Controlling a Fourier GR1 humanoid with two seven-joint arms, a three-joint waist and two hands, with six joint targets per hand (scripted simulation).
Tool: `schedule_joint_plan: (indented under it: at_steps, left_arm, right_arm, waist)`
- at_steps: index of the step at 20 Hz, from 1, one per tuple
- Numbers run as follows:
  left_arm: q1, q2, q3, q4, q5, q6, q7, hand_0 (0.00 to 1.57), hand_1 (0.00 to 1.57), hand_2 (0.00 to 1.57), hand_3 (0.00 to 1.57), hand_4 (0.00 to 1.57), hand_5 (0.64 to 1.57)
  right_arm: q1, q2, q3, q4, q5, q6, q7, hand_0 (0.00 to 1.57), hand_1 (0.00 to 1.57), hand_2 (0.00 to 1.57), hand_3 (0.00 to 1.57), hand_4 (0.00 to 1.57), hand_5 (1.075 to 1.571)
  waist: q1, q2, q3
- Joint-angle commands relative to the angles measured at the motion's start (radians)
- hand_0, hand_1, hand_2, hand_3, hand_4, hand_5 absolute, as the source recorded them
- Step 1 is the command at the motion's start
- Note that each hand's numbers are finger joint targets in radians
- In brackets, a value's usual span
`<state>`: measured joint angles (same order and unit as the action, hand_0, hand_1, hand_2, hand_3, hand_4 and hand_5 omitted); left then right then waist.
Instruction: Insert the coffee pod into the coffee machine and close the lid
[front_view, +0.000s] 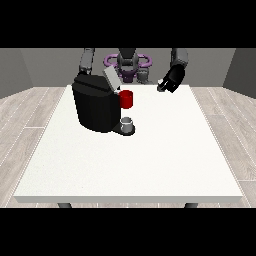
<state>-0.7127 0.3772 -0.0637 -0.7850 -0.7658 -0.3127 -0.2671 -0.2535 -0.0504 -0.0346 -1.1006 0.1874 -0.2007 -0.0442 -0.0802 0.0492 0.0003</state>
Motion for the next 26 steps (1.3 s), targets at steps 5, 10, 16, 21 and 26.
schedule_joint_plan:
  at_steps: [5, 10, 16, 21, 26]
  left_arm:
    - [-0.148, -0.019, 0.053, 0.011, 0.002, -0.048, 0.097, 1.42, 1.42, 1.4, 1.34, 0.56, 1.571]
    - [-0.234, -0.083, 0.064, -0.034, 0.026, -0.116, 0.189, 1.42, 1.42, 1.42, 1.38, 0.54, 1.571]
    - [-0.375, -0.03, 0.167, -0.002, 0.082, -0.155, 0.268, 1.2, 1.2, 1.24, 1.26, 0.49, 1.571]
    - [-0.358, 0.016, 0.165, 0.037, 0.052, -0.109, 0.198, 1.17, 1.17, 1.25, 1.27, 0.48, 1.571]
    - [-0.466, 0.031, 0.184, 0.059, 0.054, -0.146, 0.26, 1.22, 1.22, 1.29, 1.24, 0.48, 1.571]
  right_arm:
    - [-0.05, 0.04, 0.062, -0.046, 0.023, 0.017, 0.014, 0.0, 0.0, 0.0, 0.0, 0.0, 1.571]
    - [-0.049, 0.037, 0.026, 0.0, 0.005, 0.003, -0.032, 0.0, 0.0, 0.0, 0.0, 0.0, 1.571]
    - [-0.061, -0.026, 0.002, -0.042, -0.039, 0.078, -0.076, 0.0, 0.0, 0.0, 0.0, 0.0, 1.571]
    - [-0.091, -0.02, 0.026, -0.161, -0.034, 0.08, 0.033, 0.0, 0.0, 0.0, 0.0, 0.0, 1.571]
    - [-0.131, -0.001, 0.028, -0.152, -0.015, 0.048, 0.037, 0.0, 0.0, 0.0, 0.0, 0.0, 1.571]
  waist:
    - [-0.088, 0.041, -0.0003]
    - [-0.075, 0.01, 0.0001]
    - [-0.138, 0.052, 0.0005]
    - [-0.202, 0.08, -0.0004]
    - [-0.199, 0.127, 0.0]
